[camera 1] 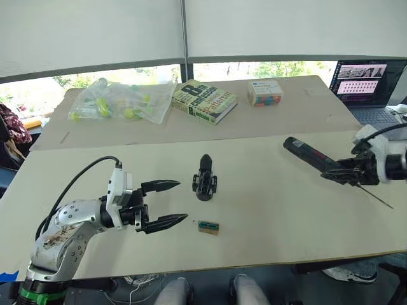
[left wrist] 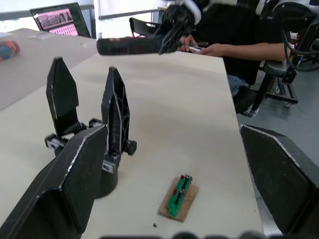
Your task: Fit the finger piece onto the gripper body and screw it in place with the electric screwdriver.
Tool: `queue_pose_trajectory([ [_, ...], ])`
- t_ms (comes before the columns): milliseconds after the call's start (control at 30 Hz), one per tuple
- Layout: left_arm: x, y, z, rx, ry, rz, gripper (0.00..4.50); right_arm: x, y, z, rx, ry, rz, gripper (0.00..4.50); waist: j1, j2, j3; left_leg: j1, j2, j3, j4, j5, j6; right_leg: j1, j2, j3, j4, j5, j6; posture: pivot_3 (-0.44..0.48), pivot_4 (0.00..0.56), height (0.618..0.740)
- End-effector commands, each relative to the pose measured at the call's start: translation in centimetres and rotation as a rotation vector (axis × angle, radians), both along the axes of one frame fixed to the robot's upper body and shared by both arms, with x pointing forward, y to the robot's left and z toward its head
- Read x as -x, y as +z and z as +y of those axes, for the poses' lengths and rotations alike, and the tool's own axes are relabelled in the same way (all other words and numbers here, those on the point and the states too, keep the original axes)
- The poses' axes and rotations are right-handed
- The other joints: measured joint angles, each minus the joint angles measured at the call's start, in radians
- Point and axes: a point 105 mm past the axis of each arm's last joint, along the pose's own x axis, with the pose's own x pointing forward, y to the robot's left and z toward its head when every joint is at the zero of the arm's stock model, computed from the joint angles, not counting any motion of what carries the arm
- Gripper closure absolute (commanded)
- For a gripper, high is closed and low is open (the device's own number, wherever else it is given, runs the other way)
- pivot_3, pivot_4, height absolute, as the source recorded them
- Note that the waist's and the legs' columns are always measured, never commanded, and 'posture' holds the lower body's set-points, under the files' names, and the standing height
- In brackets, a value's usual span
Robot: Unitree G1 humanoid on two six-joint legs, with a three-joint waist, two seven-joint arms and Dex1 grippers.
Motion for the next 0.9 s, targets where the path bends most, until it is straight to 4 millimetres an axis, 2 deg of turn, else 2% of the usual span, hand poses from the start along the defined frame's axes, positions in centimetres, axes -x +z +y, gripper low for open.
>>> queue_pose_trajectory([
  [33,0.1,0.4,0.0,-0.012,-0.014,-0.039,0.0,2.5,0.2,4.0,-0.04,0.097,-0.001,2.55,0.005,0.0,0.0,0.0,0.0,0.0,0.0,0.0,0.0,0.0,0.0,0.0,0.0,0.0,0.0,0.0,0.15,0.74],
  [167,0.1,0.3,0.0,-0.011,-0.012,-0.039,0.0,3.8,-2.2,6.7,-0.035,0.109,-0.03,2.55,0.008,-0.001,0.0,-0.002,-0.002,0.002,0.004,0.0,0.0,0.0,-0.003,0.002,-0.001,0.0,0.001,0.0,0.15,0.74],
  [367,0.4,-0.3,0.0,-0.019,-0.011,-0.032,0.0,3.3,-5.3,7.6,0.014,0.115,-0.082,2.55,0.009,-0.002,0.001,-0.002,-0.001,0.003,0.008,0.0,0.001,0.001,-0.002,0.002,-0.001,0.001,0.002,0.0,0.15,0.74],
  [500,0.5,-0.3,0.1,-0.026,-0.009,-0.042,0.0,2.8,-6.2,7.6,0.003,0.11,-0.066,2.55,0.01,-0.003,0.002,-0.003,-0.001,0.003,0.009,0.0,0.001,0.001,-0.002,0.002,-0.001,0.001,0.002,0.0,0.15,0.74],
  [567,0.5,-0.3,0.2,-0.033,-0.004,-0.048,0.0,2.9,-6.3,7.7,-0.006,0.114,-0.036,1.5,0.01,-0.003,0.002,-0.002,-0.001,0.003,0.009,0.0,0.001,0.001,-0.002,0.002,-0.001,0.001,0.002,0.0,0.15,0.74],
  [700,0.4,-0.3,0.3,-0.04,0.01,-0.065,0.0,2.8,-6.4,7.7,0.014,0.135,-0.017,0.07,0.008,-0.004,0.002,-0.002,-0.001,0.003,0.009,0.0,0.001,0.001,-0.002,0.002,-0.001,0.001,0.002,0.0,0.15,0.74],
  [767,0.3,-0.1,0.4,-0.037,0.025,-0.097,0.0,2.7,-6.2,7.5,0.031,0.15,-0.011,0.03,0.009,-0.004,0.002,-0.002,-0.001,0.003,0.009,0.0,0.001,0.001,-0.002,0.002,-0.001,0.001,0.002,0.0,0.15,0.74],
  [900,0.2,0.2,0.5,-0.031,0.041,-0.113,0.0,2.6,-4.2,7.7,0.042,0.187,-0.025,0.03,0.009,-0.004,0.002,-0.002,-0.001,0.003,0.009,0.0,0.001,0.001,-0.002,0.002,-0.001,0.001,0.002,0.0,0.15,0.74],
])
